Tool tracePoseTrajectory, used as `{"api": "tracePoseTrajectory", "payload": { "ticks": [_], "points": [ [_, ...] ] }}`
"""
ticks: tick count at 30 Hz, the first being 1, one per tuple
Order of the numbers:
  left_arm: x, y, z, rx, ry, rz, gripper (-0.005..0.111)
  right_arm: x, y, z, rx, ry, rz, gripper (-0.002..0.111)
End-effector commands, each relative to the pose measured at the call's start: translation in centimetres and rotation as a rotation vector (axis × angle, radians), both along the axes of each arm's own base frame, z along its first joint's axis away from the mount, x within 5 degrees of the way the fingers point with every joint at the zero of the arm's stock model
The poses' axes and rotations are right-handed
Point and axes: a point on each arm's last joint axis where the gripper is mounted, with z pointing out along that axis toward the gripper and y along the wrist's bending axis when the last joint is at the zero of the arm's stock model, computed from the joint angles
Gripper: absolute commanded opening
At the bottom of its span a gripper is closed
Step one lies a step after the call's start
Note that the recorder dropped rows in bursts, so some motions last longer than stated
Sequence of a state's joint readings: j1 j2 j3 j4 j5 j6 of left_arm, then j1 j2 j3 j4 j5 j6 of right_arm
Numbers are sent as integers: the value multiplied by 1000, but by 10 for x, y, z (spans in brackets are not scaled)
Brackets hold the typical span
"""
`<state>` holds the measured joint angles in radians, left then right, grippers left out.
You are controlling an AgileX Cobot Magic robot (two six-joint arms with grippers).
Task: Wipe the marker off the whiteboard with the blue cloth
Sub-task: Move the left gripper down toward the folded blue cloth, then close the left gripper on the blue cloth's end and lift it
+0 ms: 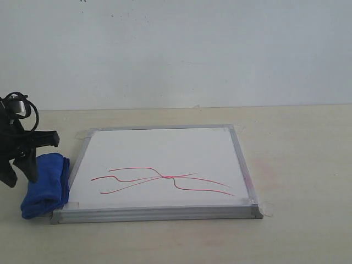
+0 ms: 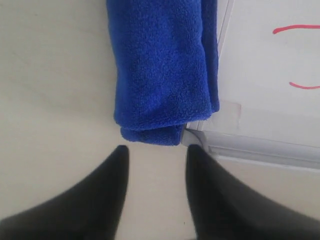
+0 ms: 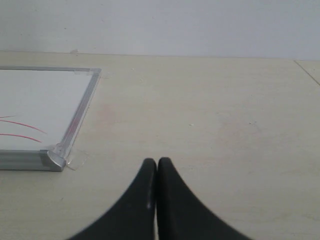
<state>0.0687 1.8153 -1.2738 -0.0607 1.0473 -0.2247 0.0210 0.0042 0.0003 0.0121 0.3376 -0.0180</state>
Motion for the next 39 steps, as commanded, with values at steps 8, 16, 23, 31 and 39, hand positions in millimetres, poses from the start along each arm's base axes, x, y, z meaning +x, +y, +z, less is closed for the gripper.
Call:
{"api": "tracePoseTrajectory", "payload": {
  "ticks": [8, 16, 23, 31, 39],
  "points": [
    [14, 2, 3, 8, -141, 37, 65, 0, 0, 1, 0, -8, -5, 0],
    [24, 3, -18, 8, -146, 74, 65, 0, 0, 1, 0, -8, -5, 0],
    [33, 15, -40, 6, -154, 156, 65, 0, 0, 1, 0, -8, -5, 0],
    [38, 31, -54, -109, -164, 311, 65, 0, 0, 1, 0, -8, -5, 0],
    [44, 25, -71, -182, -168, 271, 65, 0, 0, 1, 0, -8, -5, 0]
  ]
}}
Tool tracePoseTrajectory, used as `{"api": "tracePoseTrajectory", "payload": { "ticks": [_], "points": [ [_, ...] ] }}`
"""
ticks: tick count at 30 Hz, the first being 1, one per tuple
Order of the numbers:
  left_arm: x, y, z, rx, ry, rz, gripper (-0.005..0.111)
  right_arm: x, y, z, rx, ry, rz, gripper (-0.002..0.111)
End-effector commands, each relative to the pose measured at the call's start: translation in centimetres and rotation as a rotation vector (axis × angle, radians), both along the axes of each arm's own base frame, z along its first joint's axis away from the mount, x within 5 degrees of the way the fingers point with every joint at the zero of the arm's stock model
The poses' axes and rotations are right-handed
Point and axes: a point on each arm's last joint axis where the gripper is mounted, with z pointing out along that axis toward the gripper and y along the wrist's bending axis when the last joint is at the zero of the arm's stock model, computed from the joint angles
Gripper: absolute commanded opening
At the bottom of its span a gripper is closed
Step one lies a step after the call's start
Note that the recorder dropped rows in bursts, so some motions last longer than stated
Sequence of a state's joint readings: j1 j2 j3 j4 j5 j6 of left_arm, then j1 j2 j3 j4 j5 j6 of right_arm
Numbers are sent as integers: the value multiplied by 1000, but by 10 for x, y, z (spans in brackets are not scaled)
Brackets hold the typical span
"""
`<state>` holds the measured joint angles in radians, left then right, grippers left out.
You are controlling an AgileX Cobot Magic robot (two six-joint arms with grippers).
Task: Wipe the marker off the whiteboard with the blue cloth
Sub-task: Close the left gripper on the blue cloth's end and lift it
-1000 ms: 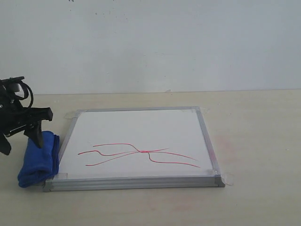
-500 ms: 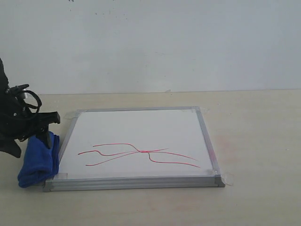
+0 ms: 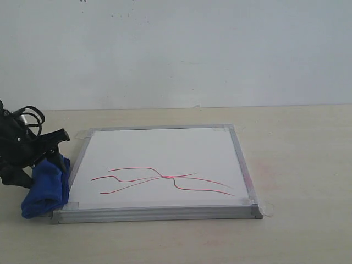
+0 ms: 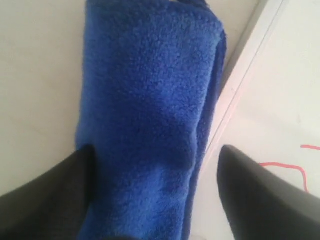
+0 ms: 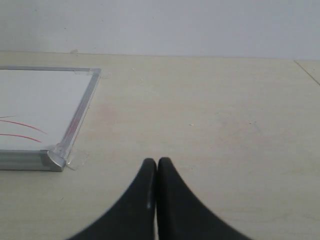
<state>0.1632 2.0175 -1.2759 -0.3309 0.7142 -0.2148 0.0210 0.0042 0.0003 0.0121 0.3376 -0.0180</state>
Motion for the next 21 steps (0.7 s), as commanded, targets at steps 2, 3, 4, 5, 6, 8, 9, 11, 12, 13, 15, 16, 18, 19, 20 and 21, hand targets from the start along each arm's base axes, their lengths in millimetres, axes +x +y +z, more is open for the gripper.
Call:
{"api": "tracePoseTrajectory", "payload": {
  "ticks": [2, 3, 4, 5, 6, 8, 9, 11, 12, 13, 15, 16, 18, 19, 20, 21],
  "points": [
    [4, 3, -5, 27, -23, -24, 65, 0, 0, 1, 0, -8, -5, 0],
    [4, 4, -4, 37, -28, -30, 65, 0, 0, 1, 0, -8, -5, 0],
    [5, 5, -3, 48, -29, -38, 65, 0, 0, 1, 0, -8, -5, 0],
    [6, 5, -2, 55, -31, -45, 65, 0, 0, 1, 0, -8, -5, 0],
    [7, 6, 0, 65, -35, -53, 65, 0, 0, 1, 0, -8, -5, 0],
    [9, 7, 3, 67, -38, -58, 65, 0, 0, 1, 0, -8, -5, 0],
    [11, 7, 5, 69, -46, -58, 65, 0, 0, 1, 0, -8, -5, 0],
    [12, 7, 6, 70, -51, -58, 65, 0, 0, 1, 0, -8, -5, 0],
    [12, 7, 6, 70, -51, -58, 65, 0, 0, 1, 0, -8, -5, 0],
    [12, 7, 6, 69, -48, -59, 65, 0, 0, 1, 0, -8, -5, 0],
    [11, 8, 6, 79, -39, -70, 65, 0, 0, 1, 0, -8, -5, 0],
    [10, 8, 6, 89, -34, -79, 65, 0, 0, 1, 0, -8, -5, 0],
    [8, 9, 5, 106, -13, -101, 65, 0, 0, 1, 0, -8, -5, 0],
    [7, 10, 5, 113, -3, -108, 65, 0, 0, 1, 0, -8, -5, 0],
    [6, 10, 4, 117, 12, -112, 65, 0, 0, 1, 0, -8, -5, 0],
    [5, 10, 4, 120, 23, -119, 65, 0, 0, 1, 0, -8, -5, 0]
  ]
}}
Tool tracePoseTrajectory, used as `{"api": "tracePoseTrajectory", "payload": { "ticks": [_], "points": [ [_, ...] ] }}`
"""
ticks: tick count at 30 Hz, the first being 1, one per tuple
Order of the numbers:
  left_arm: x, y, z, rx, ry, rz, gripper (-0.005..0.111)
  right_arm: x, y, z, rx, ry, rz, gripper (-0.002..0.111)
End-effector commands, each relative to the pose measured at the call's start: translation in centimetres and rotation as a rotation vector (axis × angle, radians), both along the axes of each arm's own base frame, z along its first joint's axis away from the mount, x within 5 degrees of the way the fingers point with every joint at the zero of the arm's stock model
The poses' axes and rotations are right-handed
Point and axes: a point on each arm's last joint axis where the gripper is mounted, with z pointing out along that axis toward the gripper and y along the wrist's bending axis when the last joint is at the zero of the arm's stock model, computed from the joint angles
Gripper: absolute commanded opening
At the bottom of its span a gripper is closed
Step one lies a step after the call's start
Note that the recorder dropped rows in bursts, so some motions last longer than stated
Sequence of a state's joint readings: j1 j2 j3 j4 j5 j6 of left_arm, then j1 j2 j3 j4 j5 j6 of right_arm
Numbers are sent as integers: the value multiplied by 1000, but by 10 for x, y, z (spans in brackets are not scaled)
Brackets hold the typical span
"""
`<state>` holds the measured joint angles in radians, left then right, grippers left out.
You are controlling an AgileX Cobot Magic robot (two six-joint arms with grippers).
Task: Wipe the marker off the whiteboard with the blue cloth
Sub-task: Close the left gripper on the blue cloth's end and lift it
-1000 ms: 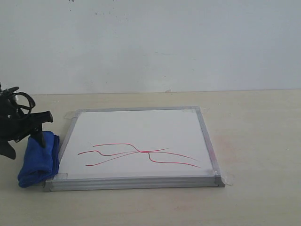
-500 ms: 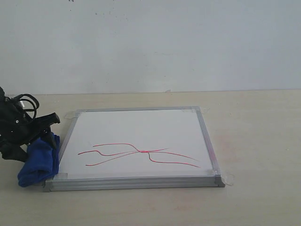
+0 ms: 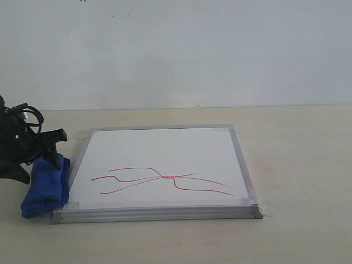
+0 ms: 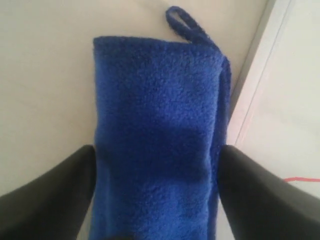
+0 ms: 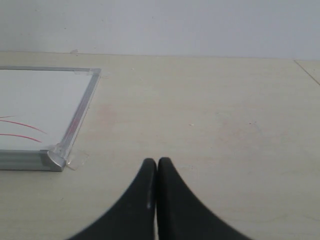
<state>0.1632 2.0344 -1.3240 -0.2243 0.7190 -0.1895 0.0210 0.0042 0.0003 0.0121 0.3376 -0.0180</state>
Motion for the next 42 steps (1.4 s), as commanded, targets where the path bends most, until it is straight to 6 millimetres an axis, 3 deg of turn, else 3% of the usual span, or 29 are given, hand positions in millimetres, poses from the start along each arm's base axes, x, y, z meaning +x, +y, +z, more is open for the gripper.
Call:
{"api": "tracePoseTrajectory", "payload": {
  "ticks": [1, 42],
  "points": [
    [-4, 3, 1, 26, 46, -29, 65, 0, 0, 1, 0, -8, -5, 0],
    [-1, -1, -8, -27, 44, -2, 65, 0, 0, 1, 0, -8, -5, 0]
  ]
}}
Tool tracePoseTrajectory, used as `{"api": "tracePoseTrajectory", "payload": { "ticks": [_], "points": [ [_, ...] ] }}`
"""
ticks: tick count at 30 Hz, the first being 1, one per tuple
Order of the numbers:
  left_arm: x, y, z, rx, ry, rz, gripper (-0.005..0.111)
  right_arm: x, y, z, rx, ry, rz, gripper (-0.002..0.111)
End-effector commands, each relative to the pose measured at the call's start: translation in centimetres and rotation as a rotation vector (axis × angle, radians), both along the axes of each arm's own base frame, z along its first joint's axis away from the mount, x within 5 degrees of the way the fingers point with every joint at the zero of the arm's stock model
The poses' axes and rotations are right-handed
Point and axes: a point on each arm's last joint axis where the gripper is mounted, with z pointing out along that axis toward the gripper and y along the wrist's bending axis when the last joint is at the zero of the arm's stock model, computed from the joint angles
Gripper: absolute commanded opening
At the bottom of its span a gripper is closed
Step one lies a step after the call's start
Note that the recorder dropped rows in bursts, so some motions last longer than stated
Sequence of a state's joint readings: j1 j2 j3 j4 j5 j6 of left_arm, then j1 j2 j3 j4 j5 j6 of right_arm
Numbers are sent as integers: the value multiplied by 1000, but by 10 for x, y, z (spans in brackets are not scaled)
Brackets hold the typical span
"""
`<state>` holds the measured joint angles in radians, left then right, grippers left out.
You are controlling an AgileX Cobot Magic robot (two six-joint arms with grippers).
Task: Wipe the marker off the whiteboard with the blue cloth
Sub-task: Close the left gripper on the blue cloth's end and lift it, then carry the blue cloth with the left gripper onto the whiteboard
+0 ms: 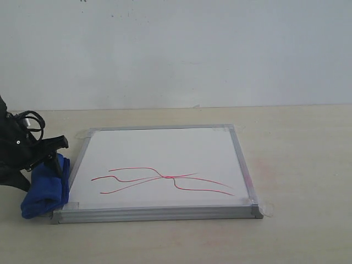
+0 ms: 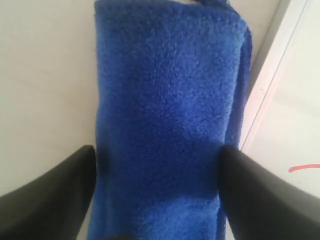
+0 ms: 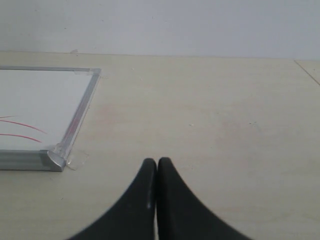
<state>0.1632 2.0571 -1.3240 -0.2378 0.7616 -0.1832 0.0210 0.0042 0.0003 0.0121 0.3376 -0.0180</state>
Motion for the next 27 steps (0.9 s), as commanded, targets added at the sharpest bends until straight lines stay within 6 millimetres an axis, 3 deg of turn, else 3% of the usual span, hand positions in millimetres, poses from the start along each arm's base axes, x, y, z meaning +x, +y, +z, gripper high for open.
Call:
{"api": "tracePoseTrajectory", "payload": {
  "ticks": [1, 7, 12, 18, 23, 27],
  "points": [
    [2, 1, 2, -2, -16, 4, 63, 0, 0, 1, 0, -8, -5, 0],
    [2, 1, 2, 0, -20, 5, 46, 0, 0, 1, 0, -8, -5, 0],
    [1, 1, 2, -4, -9, 3, 4, 0, 0, 1, 0, -8, -5, 0],
    [2, 1, 10, 10, -39, -47, 4, 0, 0, 1, 0, -8, -5, 0],
    [-3, 0, 54, 35, -149, -61, 4, 0, 0, 1, 0, -8, -5, 0],
    [-7, -1, 74, 57, -200, -110, 4, 0, 0, 1, 0, -8, -5, 0]
  ]
}}
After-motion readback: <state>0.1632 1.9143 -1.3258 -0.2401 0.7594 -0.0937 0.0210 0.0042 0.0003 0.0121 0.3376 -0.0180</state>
